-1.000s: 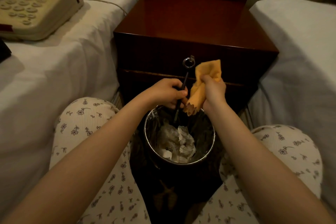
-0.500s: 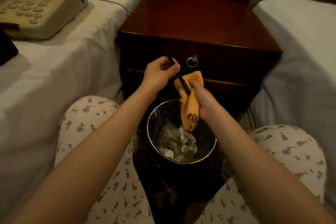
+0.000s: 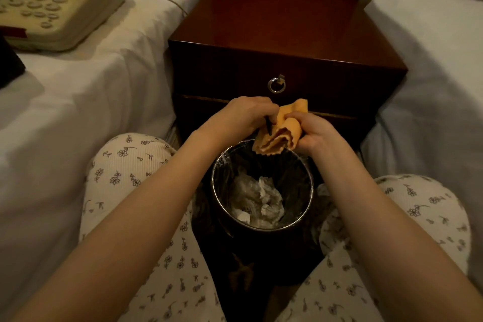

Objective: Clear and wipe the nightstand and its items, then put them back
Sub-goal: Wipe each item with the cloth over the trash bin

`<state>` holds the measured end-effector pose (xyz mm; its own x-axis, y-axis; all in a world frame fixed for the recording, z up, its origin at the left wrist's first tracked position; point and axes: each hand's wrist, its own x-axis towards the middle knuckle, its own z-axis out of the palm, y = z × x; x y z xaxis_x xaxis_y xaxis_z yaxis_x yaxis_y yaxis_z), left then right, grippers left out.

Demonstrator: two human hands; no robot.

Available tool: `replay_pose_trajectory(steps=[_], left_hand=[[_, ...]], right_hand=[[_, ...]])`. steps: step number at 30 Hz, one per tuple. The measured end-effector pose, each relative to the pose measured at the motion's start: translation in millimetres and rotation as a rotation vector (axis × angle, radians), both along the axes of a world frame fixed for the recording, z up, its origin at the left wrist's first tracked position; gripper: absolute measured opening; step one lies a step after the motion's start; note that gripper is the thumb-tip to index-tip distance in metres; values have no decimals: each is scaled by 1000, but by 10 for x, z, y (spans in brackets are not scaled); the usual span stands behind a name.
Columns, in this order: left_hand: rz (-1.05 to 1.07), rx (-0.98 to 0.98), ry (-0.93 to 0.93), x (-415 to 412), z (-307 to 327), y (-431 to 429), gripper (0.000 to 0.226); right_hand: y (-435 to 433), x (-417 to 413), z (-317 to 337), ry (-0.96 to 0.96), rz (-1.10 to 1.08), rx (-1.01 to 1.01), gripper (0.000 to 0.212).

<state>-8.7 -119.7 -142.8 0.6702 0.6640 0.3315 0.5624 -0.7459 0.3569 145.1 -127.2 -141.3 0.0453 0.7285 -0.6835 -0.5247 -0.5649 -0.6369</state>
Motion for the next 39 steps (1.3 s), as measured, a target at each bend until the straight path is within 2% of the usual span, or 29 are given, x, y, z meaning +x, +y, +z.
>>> replay_pose_trajectory(steps=[7, 13, 18, 23, 28, 31, 35, 39], left_hand=[[-69, 69, 151, 36, -87, -162, 26], [5, 118, 225, -43, -54, -246, 24], [120, 190, 300, -97, 98, -285, 30], [231, 270, 432, -156, 209, -322, 30], [300, 336, 527, -266, 516, -360, 29], [329, 412, 561, -300, 776, -396, 32], [381, 505, 566, -373, 1141, -470, 32], [460, 542, 499, -586, 1509, -622, 29]], right_hand=[[-53, -1, 43, -143, 27, 30, 56], [-207, -10, 92, -169, -39, 151, 54], [-415, -146, 78, -323, 168, 244, 39], [-535, -186, 187, -222, 293, 308, 29], [-578, -149, 398, -293, 332, 354, 12], [-598, -210, 590, -286, 334, 414, 14], [-610, -404, 883, -309, 315, 534, 36], [-607, -580, 1184, -296, 266, 628, 48]])
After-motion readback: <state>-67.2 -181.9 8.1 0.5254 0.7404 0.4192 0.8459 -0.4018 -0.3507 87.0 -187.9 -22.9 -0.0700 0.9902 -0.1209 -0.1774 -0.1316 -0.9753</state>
